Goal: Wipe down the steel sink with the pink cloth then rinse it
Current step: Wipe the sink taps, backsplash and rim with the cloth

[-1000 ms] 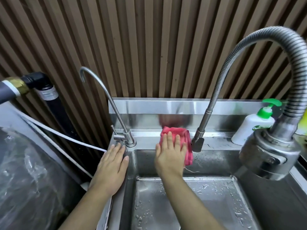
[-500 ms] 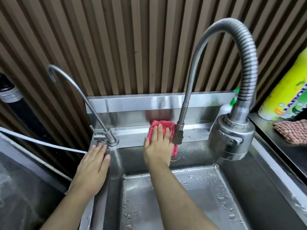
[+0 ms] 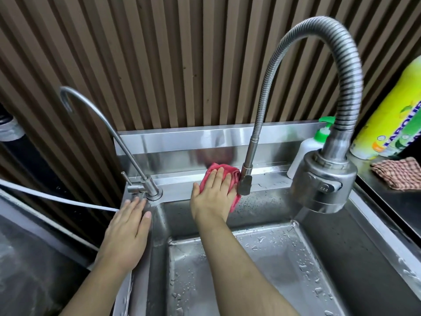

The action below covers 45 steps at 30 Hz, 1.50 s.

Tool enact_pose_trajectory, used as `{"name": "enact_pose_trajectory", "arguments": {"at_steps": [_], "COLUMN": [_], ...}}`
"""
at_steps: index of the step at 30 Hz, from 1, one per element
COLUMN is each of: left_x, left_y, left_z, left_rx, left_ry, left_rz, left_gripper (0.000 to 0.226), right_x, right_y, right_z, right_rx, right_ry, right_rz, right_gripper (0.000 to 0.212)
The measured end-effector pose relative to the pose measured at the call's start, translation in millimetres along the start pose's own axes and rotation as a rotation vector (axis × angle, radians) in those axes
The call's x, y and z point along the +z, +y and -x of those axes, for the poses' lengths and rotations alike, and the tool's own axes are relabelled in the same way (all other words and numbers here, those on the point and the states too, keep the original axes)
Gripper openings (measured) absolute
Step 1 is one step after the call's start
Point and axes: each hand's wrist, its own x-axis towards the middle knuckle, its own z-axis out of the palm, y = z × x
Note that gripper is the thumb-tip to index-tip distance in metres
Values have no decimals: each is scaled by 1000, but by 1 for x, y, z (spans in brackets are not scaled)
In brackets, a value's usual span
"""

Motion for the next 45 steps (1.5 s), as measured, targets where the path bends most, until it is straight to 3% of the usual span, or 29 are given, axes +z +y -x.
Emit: {"name": "enact_pose_trajectory", "arguments": {"at_steps": [6, 9, 12, 14, 16, 18, 20, 21, 22, 24, 26, 27, 29, 34, 37, 41, 43, 45], "left_x": [-6, -5, -5, -5, -6, -6, -7, -7, -7, -6, -5, -4, -5, -4, -3, -3, -3, -3], "left_y": [6, 7, 8, 7, 7, 8, 7, 7, 7, 7, 6, 6, 6, 6, 5, 6, 6, 5], "left_z": [2, 2, 1, 1, 1, 1, 0, 0, 1, 1, 0, 0, 0, -1, -2, -1, -1, -1], "left_rx": [5, 0, -6, -14, -18, -14, -9, -7, -8, -16, -20, -20, -24, -9, -5, -6, -7, -11], "left_ry": [6, 6, 9, 4, -4, -6, -3, 0, 6, 23, 36, 40, 47, 64, 73, 80, 81, 79], "left_rz": [25, 26, 17, 6, -2, -12, -17, -13, -5, 27, 44, 48, 55, 27, 3, -15, -13, -5], "left_gripper": [46, 47, 47, 47, 48, 48, 47, 48, 49, 48, 47, 49, 57, 75, 83, 82, 81, 81], "right_x": [-3, -10, -14, -13, -28, -49, -68, -74, -77, -67, -45, -37, -27, -16, -7, -11, -18, -25], "right_y": [-8, 1, -2, -8, -10, -5, -2, 2, 4, 11, 21, 23, 22, -4, -32, -71, -74, -73], "right_z": [0, 12, 41, 57, 66, 61, 44, 31, 15, -22, -52, -56, -59, -65, -67, -74, -80, -81], "right_rx": [45, -36, -208, -195, 45, 214, 113, -58, -283, -605, -706, -704, -692, -835, -950, -1336, -1411, -1447], "right_ry": [80, 119, 11, -55, -9, 47, 197, 280, 341, 337, 404, 443, 552, 732, 763, 689, 667, 679], "right_rz": [-95, -130, -266, -645, -1129, -1452, -1587, -1490, -1210, -440, 43, 152, 185, 170, 203, 376, 577, 674], "right_gripper": [64, 53, 46, 40, 32, 26, 27, 34, 40, 50, 73, 91, 103, 88, 80, 64, 52, 52]}}
